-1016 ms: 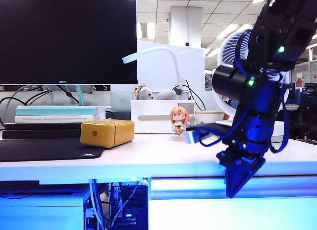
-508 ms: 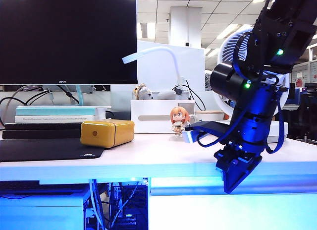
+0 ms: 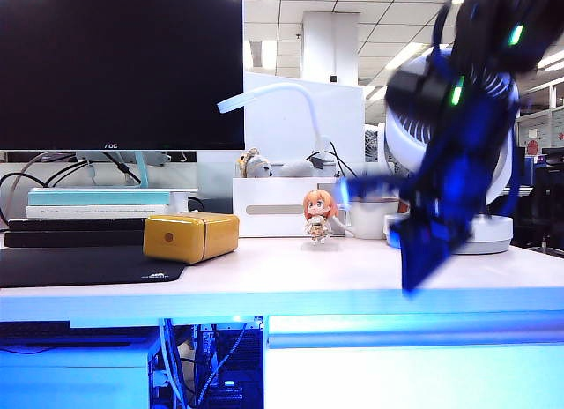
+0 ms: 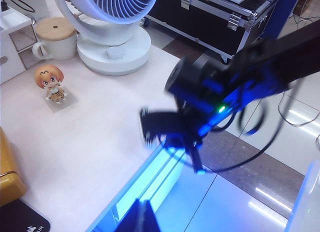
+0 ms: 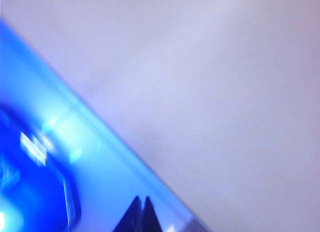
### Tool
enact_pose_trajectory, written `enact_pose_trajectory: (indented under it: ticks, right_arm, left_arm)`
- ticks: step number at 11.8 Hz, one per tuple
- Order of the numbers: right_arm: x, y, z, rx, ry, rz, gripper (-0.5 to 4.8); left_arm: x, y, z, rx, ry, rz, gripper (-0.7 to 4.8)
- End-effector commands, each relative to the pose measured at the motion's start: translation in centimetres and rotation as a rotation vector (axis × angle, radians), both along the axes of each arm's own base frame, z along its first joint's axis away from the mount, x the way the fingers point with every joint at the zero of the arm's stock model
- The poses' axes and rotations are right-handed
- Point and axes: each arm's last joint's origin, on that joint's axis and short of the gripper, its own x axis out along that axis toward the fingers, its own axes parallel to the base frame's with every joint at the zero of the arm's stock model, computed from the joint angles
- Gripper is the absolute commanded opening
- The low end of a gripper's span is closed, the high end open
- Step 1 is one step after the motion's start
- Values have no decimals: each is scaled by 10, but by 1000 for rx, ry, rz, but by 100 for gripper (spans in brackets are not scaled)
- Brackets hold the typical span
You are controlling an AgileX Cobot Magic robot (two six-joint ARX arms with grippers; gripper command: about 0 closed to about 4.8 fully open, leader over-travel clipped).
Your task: Open the drawer, place the cleaning sponge inside, then close the drawer.
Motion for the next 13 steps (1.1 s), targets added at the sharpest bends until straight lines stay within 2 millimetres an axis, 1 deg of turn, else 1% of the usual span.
enact_pose_trajectory:
  ticks: [1,2,3,4,5,6,7,8,9,10,11,12,13]
  right_arm:
    - [-13,-6,60,155,-163,-103,-4]
    - [-19,-8,77,198,-208,-120,-5]
    - [-34,-15,109,283,-297,-150,-5]
    - [-41,-18,121,315,-331,-161,-5]
    - [-51,-23,137,354,-382,-173,-5]
    - [-71,-33,162,403,-476,-192,-5]
    - [-84,-39,177,431,-534,-193,-5]
    - [-93,-44,185,451,-567,-190,-5]
    - [-119,-56,202,504,-653,-182,-5]
    - [-129,-60,204,521,-682,-180,-5]
    - [-150,-70,196,572,-731,-196,-5]
    - [-168,-79,173,642,-763,-248,-5]
    - [-179,-84,145,671,-783,-268,-5]
  left_arm:
    - [0,0,3,-10,-18,-4,-5]
    - [0,0,3,-10,-17,-5,-5]
    - [-1,0,3,-24,-8,-42,-5]
    - [-2,-1,3,-32,-2,-63,-5]
    - [-2,-1,3,-41,5,-82,-5]
    - [-3,-1,2,-43,28,-82,-5]
    - [-4,-1,1,-37,46,-79,-5]
    - [-4,0,0,-31,55,-78,-5]
    - [-5,0,-1,-23,66,-76,-5]
    - [-5,0,-1,-20,65,-78,-5]
    - [-6,1,-1,-12,49,-89,-5]
    - [-9,3,1,-19,37,-86,-5]
    - [-14,7,4,-22,15,-68,-5]
